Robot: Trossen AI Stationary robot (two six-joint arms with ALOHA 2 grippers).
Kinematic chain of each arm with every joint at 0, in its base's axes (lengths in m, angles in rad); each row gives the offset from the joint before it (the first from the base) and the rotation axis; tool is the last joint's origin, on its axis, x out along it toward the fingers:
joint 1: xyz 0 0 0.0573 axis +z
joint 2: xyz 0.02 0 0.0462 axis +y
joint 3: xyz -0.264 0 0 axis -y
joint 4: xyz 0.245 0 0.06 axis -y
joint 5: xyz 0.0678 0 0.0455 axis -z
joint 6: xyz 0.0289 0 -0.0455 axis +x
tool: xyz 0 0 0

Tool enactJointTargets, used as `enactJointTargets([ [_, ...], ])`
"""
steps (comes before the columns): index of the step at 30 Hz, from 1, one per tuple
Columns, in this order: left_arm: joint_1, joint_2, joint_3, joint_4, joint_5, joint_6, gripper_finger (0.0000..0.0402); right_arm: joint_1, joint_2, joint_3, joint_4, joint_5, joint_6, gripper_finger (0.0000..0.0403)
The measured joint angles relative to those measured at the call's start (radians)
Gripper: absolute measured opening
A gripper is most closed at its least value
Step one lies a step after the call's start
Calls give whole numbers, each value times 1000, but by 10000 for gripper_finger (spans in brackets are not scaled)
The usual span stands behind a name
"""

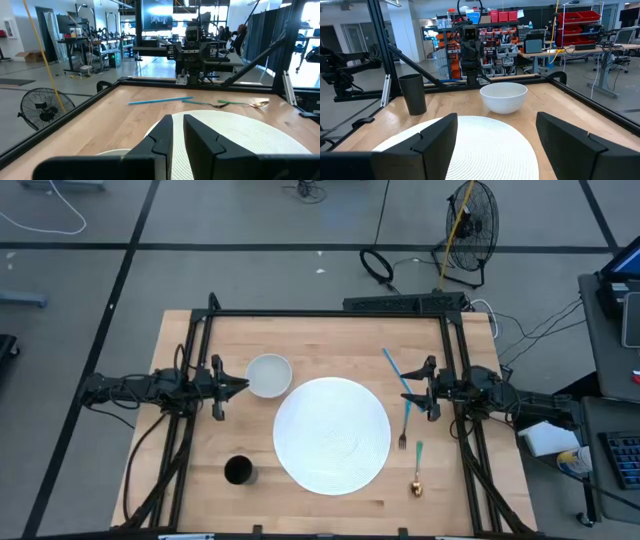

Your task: Pick & Place Utensil

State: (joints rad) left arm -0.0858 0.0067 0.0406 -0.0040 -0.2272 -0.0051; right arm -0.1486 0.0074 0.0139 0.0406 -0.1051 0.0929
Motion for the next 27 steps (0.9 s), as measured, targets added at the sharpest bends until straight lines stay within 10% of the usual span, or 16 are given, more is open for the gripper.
enactJointTargets([
  [27,0,0,0,14,0,-67,51,0,0,0,0,0,0,267],
])
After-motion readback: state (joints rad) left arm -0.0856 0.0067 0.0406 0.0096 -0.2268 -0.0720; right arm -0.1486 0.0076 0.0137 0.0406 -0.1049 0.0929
